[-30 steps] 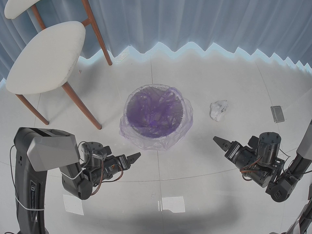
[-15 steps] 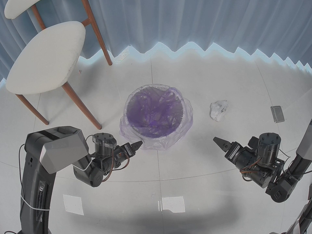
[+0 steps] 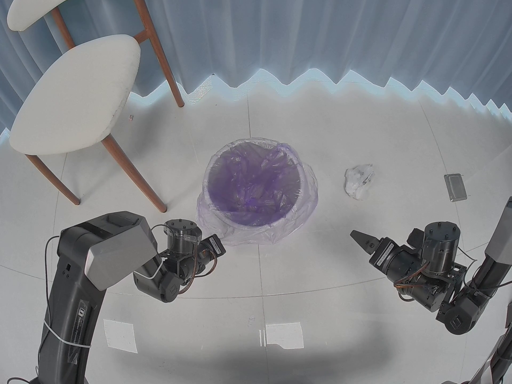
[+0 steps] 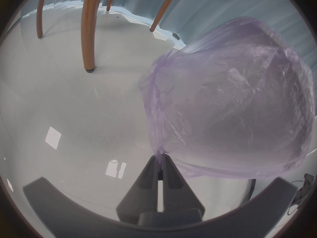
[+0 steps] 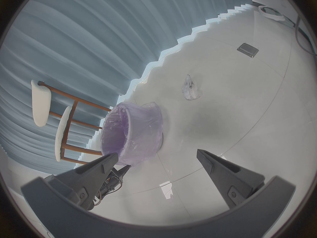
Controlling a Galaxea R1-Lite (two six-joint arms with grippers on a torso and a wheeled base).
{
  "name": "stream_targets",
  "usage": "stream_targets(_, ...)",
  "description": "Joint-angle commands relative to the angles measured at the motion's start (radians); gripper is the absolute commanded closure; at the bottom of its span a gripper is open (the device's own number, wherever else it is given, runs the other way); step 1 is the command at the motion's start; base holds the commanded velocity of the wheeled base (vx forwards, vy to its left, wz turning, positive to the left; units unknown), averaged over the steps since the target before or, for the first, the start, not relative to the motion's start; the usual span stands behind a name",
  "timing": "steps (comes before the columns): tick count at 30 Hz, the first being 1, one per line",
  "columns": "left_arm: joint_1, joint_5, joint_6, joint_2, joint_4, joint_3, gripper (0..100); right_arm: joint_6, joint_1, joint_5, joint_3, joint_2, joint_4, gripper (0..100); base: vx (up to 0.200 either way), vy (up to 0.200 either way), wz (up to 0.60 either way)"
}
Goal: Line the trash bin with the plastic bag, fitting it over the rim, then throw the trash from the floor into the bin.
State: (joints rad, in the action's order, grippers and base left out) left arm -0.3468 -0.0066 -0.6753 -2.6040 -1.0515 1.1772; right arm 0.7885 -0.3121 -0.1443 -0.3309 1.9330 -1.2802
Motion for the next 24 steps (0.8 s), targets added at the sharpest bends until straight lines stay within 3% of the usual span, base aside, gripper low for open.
stream_targets(1, -0.004, 0.014, 0.002, -0.044, 0.002, 0.027, 100, 0.0, 0.001, 0.0, 0.006, 0.006, -0.001, 0, 0.0, 0.0, 0.0)
stream_targets(19, -0.034, 0.016, 0.003, -0.07, -0.004, 0.024, 100, -0.005, 0.002, -0.014, 0.082, 0.077, -0.153, 0, 0.0, 0.0, 0.0)
stream_targets(20, -0.034, 0.016, 0.002, -0.068, -0.013, 0.025, 0, -0.005, 0.002, -0.014, 0.082, 0.077, -0.153, 0, 0.0, 0.0, 0.0)
stream_targets(24, -0.043, 0.016, -0.006, -0.024, -0.048, 0.013, 0, -0.006, 0.004, -0.014, 0.082, 0.069, -0.153, 0, 0.0, 0.0, 0.0)
